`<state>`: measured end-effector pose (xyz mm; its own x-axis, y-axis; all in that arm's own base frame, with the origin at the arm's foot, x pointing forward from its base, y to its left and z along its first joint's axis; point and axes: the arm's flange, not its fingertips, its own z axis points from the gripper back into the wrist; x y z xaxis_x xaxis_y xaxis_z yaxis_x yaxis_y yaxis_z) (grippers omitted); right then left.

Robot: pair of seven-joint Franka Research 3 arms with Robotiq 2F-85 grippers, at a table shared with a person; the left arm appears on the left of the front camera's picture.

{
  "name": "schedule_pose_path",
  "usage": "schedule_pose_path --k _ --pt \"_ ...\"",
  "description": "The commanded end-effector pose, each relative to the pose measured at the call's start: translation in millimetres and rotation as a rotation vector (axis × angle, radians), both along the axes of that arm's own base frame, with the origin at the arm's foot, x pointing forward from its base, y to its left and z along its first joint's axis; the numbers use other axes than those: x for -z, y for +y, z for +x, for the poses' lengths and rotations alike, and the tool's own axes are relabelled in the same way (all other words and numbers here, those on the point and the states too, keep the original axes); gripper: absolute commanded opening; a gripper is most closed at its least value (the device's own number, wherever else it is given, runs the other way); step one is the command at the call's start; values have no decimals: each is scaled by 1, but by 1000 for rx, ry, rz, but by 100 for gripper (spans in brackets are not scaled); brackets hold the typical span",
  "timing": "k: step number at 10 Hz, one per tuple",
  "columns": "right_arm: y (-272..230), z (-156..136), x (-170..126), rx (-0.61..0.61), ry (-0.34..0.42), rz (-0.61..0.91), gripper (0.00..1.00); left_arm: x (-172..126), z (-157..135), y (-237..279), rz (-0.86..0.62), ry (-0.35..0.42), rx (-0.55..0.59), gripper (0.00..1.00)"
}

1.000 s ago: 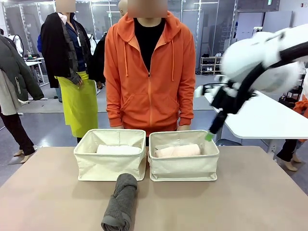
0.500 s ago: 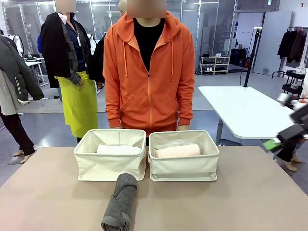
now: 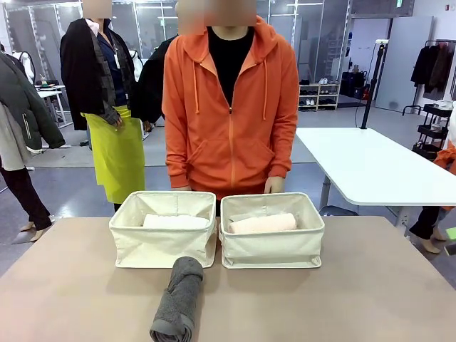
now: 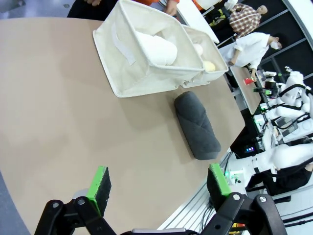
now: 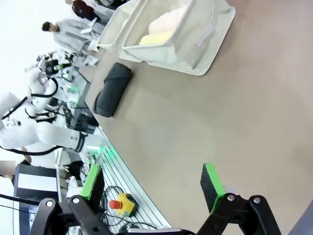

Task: Divide the towels into two baskets.
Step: Pick up one hotel-folded towel from the bottom of the table and place it in the Fabric basket indicated by the person.

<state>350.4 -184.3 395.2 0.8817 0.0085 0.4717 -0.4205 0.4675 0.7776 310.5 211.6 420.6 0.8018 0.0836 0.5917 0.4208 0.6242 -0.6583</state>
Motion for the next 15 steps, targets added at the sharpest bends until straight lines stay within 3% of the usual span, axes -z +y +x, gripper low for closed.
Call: schedule_pose_path --k 1,2,3,15 --pt "-9 -9 19 20 -6 81 100 -1 -4 1 1 10 1 100" --pt "-14 -12 30 29 -8 116 100 -1 -4 1 1 10 1 100" --pt "-5 -6 11 16 12 35 100 -1 -4 1 1 10 1 100" --pt "-5 -6 11 16 12 35 100 -1 -4 1 1 10 1 100"
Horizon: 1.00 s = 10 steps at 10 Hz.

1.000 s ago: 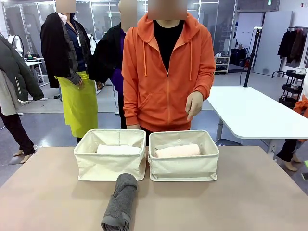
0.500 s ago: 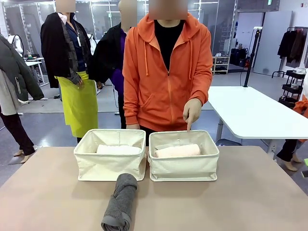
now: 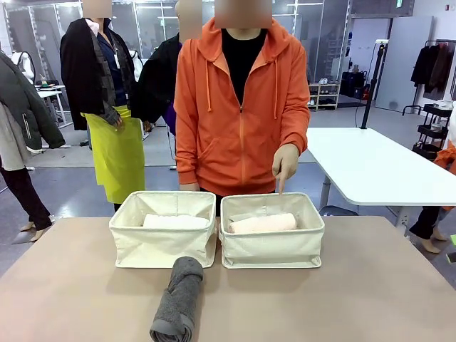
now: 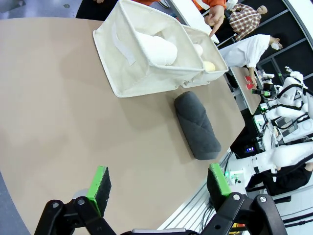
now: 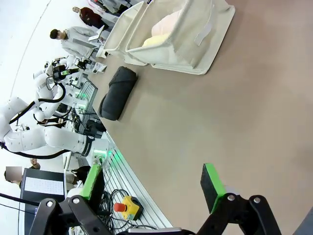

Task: Divide the towels into two baskets.
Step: Pick up one hotel-folded towel from the bottom of the table and place it in the Fabric basket indicated by the person.

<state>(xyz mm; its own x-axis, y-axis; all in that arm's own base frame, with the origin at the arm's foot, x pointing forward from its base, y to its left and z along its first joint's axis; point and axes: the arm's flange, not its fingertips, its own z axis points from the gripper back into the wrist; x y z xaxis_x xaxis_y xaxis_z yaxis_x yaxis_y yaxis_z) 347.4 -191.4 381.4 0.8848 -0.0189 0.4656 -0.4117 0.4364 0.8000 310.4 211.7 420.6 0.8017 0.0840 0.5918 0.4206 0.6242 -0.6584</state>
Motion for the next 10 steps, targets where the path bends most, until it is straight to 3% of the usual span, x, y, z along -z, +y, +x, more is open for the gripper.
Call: schedule_pose_path --k 1,3,6,10 --pt "2 -3 -3 8 5 -8 100 -1 -4 1 1 11 2 100" --pt "2 -3 -3 8 5 -8 100 0 0 0 0 0 0 100" --pt "2 -3 -3 8 5 -8 100 1 19 -84 48 91 133 100" --pt "2 -3 -3 8 5 -8 100 15 31 -187 80 196 179 100"
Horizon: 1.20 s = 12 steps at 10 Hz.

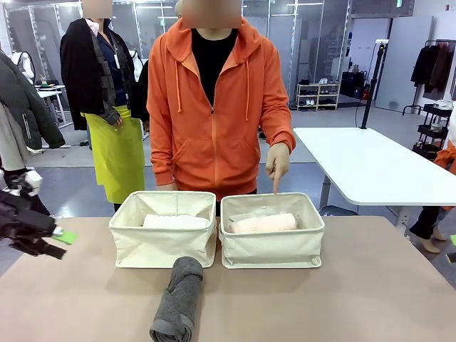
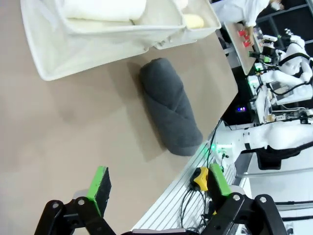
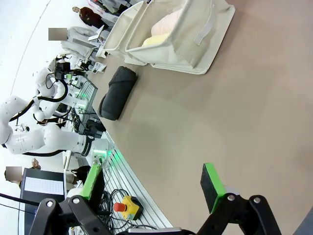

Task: Divide the towels into two baskets.
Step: Pick up one hotel-folded towel from the bottom of the table and place it in the Fabric basket indicated by the person.

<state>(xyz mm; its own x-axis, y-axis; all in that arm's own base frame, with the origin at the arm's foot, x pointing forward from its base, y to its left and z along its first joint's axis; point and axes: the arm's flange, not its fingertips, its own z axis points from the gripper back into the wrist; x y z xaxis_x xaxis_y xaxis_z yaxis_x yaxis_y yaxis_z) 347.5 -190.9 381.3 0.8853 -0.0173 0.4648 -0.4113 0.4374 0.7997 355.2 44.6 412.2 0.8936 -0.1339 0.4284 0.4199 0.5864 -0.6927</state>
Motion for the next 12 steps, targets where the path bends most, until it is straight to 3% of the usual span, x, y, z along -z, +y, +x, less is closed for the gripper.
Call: schedule_pose_path --k 1,6,12 --pt "2 -3 -3 8 4 -7 100 11 -11 -46 36 53 -21 100" --pt "2 -3 -3 8 4 -7 100 38 0 -136 97 178 -19 100" --pt "2 -3 -3 8 4 -7 100 69 -4 -215 249 197 -13 100"
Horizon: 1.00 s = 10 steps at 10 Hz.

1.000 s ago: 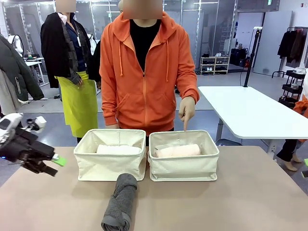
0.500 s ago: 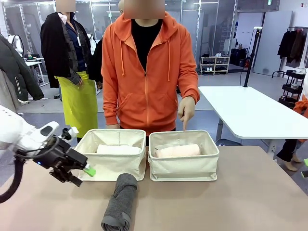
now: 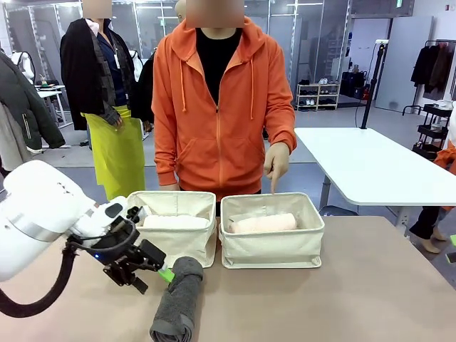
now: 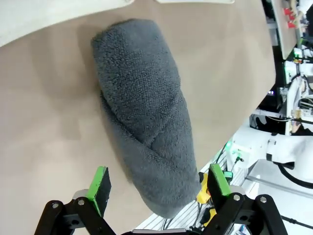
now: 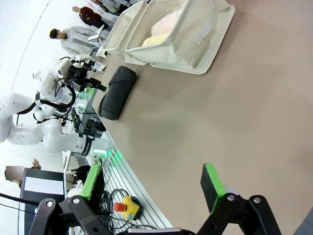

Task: Divide the towels into two baskets.
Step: Pick up one hotel-folded towel from the bottom of the table and place it in the Fabric basket indicated by the person.

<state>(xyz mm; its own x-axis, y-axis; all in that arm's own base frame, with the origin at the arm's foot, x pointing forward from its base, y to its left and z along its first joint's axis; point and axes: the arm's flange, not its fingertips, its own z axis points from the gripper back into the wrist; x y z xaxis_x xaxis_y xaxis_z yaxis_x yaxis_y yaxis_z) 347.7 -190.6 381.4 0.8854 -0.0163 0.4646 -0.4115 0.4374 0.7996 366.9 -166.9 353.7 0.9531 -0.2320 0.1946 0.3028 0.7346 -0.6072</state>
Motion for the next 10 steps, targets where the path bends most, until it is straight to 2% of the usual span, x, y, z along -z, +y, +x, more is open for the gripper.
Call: schedule_pose_path --k 1,5,9,10 --pt "1 -3 -3 9 4 -6 100 16 -17 -11 31 -13 -32 100" --pt "1 -3 -3 9 4 -6 100 35 -11 -40 70 -25 -65 100" --pt "1 -3 -3 9 4 -6 100 44 -15 -53 30 -3 5 100" --pt "1 -3 -3 9 4 -6 100 45 -16 -55 20 -14 36 89"
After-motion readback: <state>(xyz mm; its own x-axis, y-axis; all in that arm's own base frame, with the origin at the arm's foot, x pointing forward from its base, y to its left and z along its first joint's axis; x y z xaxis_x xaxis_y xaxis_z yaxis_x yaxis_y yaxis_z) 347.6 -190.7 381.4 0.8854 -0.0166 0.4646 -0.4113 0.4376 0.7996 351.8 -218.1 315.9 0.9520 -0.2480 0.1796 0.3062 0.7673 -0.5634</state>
